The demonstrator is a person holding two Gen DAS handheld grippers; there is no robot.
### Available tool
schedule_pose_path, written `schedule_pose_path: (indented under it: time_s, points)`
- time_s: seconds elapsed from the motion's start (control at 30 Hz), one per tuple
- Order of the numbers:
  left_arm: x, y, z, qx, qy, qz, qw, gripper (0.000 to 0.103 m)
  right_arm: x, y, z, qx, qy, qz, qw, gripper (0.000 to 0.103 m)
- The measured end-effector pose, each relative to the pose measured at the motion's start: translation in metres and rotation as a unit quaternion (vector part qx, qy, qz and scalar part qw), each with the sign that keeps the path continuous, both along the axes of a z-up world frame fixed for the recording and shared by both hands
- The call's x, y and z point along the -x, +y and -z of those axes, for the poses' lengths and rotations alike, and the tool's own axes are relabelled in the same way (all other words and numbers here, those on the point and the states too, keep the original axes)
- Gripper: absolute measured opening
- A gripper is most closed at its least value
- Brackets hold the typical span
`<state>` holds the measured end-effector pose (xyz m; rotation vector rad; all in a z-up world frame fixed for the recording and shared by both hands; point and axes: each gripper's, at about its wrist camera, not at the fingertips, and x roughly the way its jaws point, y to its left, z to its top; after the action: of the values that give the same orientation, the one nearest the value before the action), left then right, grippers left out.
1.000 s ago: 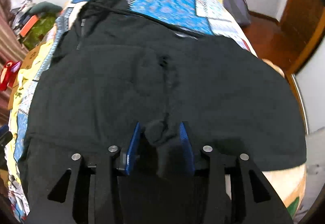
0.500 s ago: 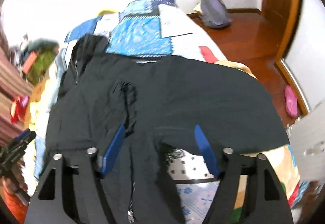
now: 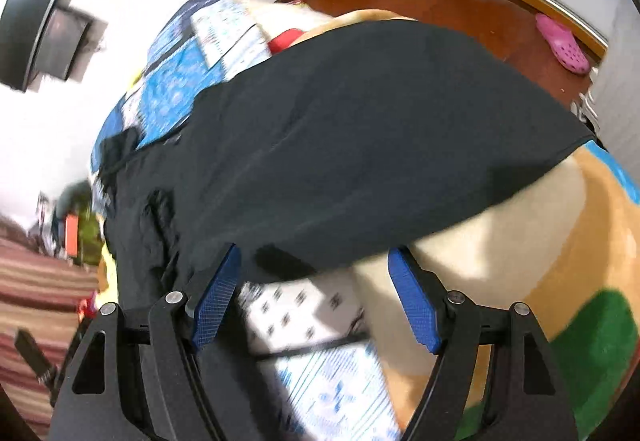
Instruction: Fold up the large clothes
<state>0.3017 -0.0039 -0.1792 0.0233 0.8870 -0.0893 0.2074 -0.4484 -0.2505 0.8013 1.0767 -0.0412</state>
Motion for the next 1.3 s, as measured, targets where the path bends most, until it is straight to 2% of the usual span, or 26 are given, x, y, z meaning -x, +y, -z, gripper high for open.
schedule_pose_path:
  time_s: [0.13,0.3,0.33,0.37,0.4,0.43,0.47,0.57,0.7,0.77,0.87,0.93,1.0,1.1,1.3]
  points:
    - [-0.001,0.001,0.004,0.003,0.004,0.000,1.0000,0.063,-0.015,-0.011,0.007,-0.008,-0.013,0.031,0.999,0.075]
    - [-0.005,0.003,0.009,0.006,0.013,-0.005,0.9999,0.063,-0.036,-0.008,0.001,0.044,-0.008,0.035,0.998,0.073]
    - [-0.006,0.003,0.010,0.007,0.014,-0.005,0.9999,0.063,-0.039,-0.005,-0.003,0.067,-0.008,0.035,0.997,0.066]
    - [-0.005,0.004,0.011,0.006,0.014,-0.004,0.9999,0.063,-0.039,-0.003,-0.006,0.093,-0.003,0.034,0.995,0.054]
    - [-0.005,0.004,0.011,0.005,0.013,-0.004,0.9999,0.063,-0.040,-0.003,-0.009,0.116,0.000,0.032,0.993,0.046]
    - [-0.004,0.004,0.011,0.003,0.012,-0.004,0.9999,0.063,-0.041,0.001,-0.014,0.144,-0.001,0.028,0.989,0.031]
    - [-0.002,0.004,0.012,0.001,0.011,-0.002,0.9999,0.063,-0.042,0.001,-0.018,0.155,-0.008,0.023,0.988,0.023]
    - [0.004,0.005,0.011,-0.008,0.006,0.002,0.9999,0.063,-0.034,-0.001,-0.049,0.177,-0.066,0.022,0.982,0.010]
    - [0.014,0.013,0.004,-0.007,-0.005,0.003,1.0000,0.063,-0.038,0.017,-0.102,0.187,-0.127,-0.022,0.974,0.008]
    - [0.019,0.019,0.000,-0.003,-0.010,-0.002,0.9999,0.063,-0.039,0.042,-0.132,0.207,-0.162,-0.060,0.963,0.008]
    - [0.025,0.028,-0.005,0.002,-0.018,-0.009,0.9998,0.063,-0.038,0.094,-0.162,0.223,-0.207,-0.122,0.945,0.008]
    - [0.029,0.034,-0.007,0.006,-0.020,-0.011,0.9997,0.063,-0.037,0.129,-0.169,0.209,-0.227,-0.168,0.936,0.008]
    - [0.033,0.039,-0.009,0.008,-0.021,-0.012,0.9997,0.063,-0.037,0.159,-0.169,0.190,-0.230,-0.211,0.931,0.008]
    - [0.039,0.046,-0.010,0.010,-0.023,-0.012,0.9996,0.063,-0.042,0.201,-0.151,0.150,-0.210,-0.273,0.927,0.008]
    - [0.051,0.063,-0.005,0.027,-0.015,-0.022,0.9993,0.063,-0.048,0.262,-0.082,0.151,-0.111,-0.341,0.921,0.008]
